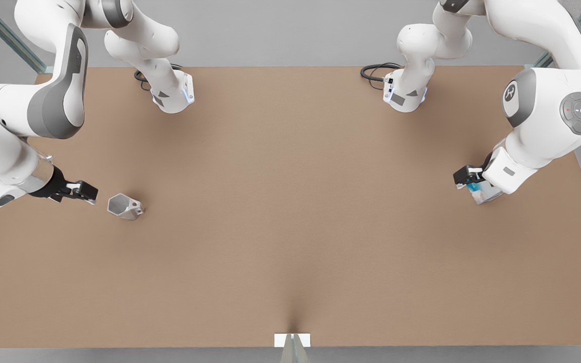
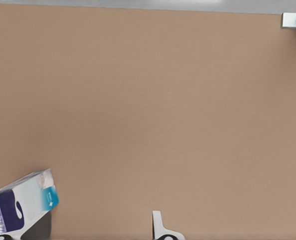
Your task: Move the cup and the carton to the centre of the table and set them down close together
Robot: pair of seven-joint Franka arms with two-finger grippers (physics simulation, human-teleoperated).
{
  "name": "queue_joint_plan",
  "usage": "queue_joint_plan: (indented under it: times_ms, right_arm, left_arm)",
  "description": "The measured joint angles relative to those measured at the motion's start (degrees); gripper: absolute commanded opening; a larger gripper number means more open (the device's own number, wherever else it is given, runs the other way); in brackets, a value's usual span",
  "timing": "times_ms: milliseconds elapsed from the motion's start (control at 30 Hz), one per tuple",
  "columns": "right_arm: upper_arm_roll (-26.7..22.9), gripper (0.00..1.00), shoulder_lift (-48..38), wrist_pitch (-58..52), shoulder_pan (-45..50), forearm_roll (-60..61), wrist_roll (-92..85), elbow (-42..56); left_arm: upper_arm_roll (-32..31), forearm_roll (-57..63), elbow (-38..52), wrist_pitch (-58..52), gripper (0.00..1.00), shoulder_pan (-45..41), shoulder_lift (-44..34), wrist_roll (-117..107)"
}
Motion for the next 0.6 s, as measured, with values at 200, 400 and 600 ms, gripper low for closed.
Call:
queue_joint_plan:
  times_ms: [200,400,600]
  right_arm:
    - [0.0,1.0,2.9,3.1,-0.2,-0.7,-0.7,-2.0]
    - [0.2,1.0,4.1,12.0,-2.6,-0.6,-4.0,-11.3]
    - [-4.4,1.0,4.1,18.0,-3.1,-0.3,-10.3,-19.3]
  left_arm:
    - [1.3,0.0,0.0,0.0,1.0,0.2,0.0,-0.6]
    - [0.9,0.0,0.1,-4.9,1.0,-0.3,-0.4,-0.3]
    - [0.9,-1.3,0.2,-4.4,1.0,0.0,0.7,0.1]
